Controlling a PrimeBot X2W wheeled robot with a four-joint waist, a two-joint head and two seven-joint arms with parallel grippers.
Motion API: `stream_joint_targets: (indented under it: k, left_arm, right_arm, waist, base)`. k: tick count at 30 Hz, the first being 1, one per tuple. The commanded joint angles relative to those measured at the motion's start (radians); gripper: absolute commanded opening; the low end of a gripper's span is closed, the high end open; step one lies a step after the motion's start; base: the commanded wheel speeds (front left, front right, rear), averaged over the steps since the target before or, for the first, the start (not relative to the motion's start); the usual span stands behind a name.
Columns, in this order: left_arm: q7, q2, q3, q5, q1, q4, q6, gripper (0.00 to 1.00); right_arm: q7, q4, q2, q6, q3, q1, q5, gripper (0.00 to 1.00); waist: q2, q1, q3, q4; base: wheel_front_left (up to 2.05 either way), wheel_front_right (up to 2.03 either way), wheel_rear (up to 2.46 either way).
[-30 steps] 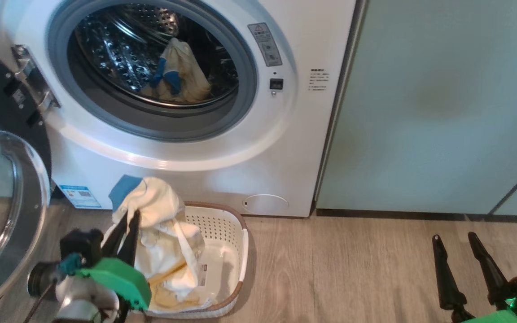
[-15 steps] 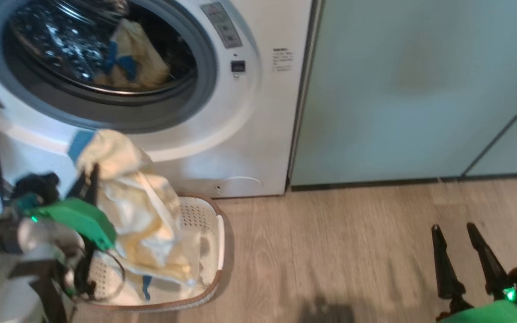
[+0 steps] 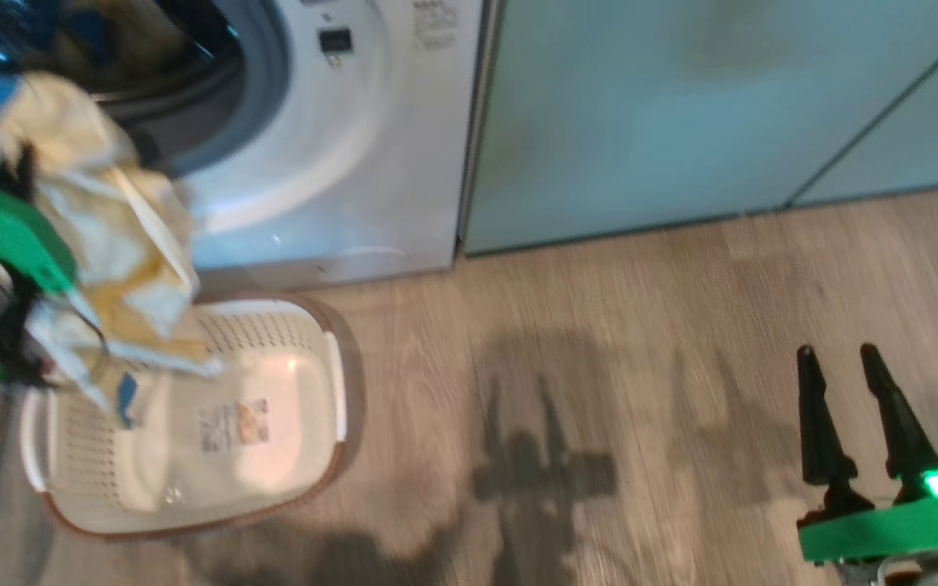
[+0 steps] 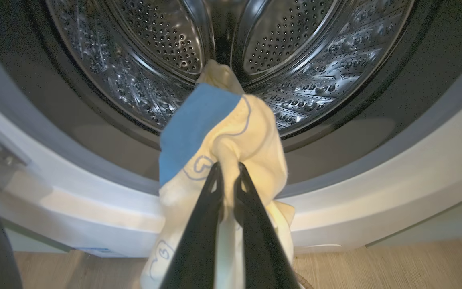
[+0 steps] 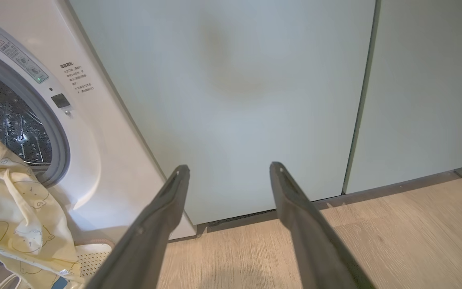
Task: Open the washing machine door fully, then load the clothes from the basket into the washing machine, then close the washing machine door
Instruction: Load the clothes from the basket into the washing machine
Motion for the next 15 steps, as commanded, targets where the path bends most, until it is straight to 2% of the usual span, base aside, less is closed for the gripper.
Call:
stream_joint_targets:
  k: [1,9,15]
  left_arm:
    - [0.021,0.086,0.054,-0.012,-0.098,-0.023,-0.013,0.00]
    - [0.153,0.203,0.045,-0.012,-0.296,-0.016,-0.045,0.00]
    - [0.249,0.259,0.032,-0.016,-0.403,-0.013,-0.056,0.00]
  right_arm:
    - [-0.009,-0.039,-0.016,-0.003,0.023,-0.041,0.020,1.00]
    - [-0.009,-0.059,-0.016,-0.003,0.042,-0.085,0.092,1.00]
    - [-0.009,-0.070,-0.016,-0.003,0.055,-0.106,0.127,1.00]
  waist:
    - [0.0000,-0.0001,0.090,-0.051]
    - [0.0000,-0.0001,0.222,-0.098]
    - [0.0000,-0.0001,0.287,-0.127]
  base:
    - [0.00,0.00,0.00]
    - [0.00,0.00,0.00]
    - [0.00,0.00,0.00]
